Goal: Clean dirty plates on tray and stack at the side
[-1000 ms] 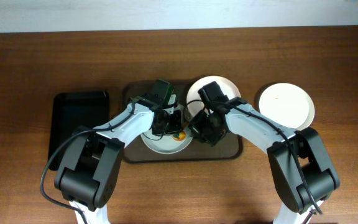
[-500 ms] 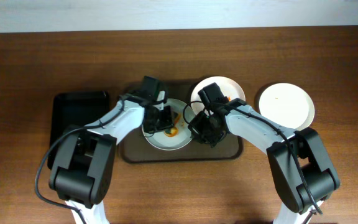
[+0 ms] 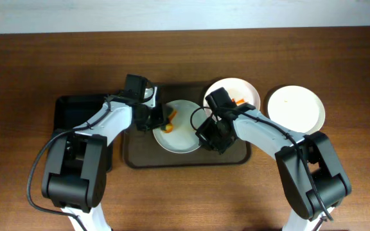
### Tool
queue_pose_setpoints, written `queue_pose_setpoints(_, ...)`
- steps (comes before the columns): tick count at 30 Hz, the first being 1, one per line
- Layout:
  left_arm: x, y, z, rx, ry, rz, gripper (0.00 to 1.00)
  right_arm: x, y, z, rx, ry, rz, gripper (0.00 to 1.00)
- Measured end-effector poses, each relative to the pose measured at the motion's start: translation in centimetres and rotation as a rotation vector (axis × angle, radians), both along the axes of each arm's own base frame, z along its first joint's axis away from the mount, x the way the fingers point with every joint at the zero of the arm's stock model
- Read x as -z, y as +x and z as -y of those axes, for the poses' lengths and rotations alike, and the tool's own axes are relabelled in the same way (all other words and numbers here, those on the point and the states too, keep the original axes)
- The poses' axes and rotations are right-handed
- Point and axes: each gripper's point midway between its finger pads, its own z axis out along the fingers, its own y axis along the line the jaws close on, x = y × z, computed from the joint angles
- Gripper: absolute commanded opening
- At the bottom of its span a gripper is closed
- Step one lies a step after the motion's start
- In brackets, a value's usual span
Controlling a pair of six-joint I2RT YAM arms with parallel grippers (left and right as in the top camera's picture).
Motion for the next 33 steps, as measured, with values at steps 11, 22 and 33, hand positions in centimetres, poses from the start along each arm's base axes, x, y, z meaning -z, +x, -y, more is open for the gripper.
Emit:
queue_pose_setpoints(11,-0.8,-0.5,3.9,-0.111,-0.093,-0.085,0.0,0.2,-0.1,0.1,0.003,-0.005,-0.003,0.04)
queue_pose_setpoints(22,-0.2,-1.3,5.6,-0.205,-0.052,-0.131,0.0,0.2,-0.1,0.1,0.003,-0.005,-0.004,0.04)
queue_pose_setpoints(33,1.0,0.0,-0.8,-0.215,0.341,0.061,0.0,0.2,-0.1,0.1,0.003,-0.006,-0.003,0.04)
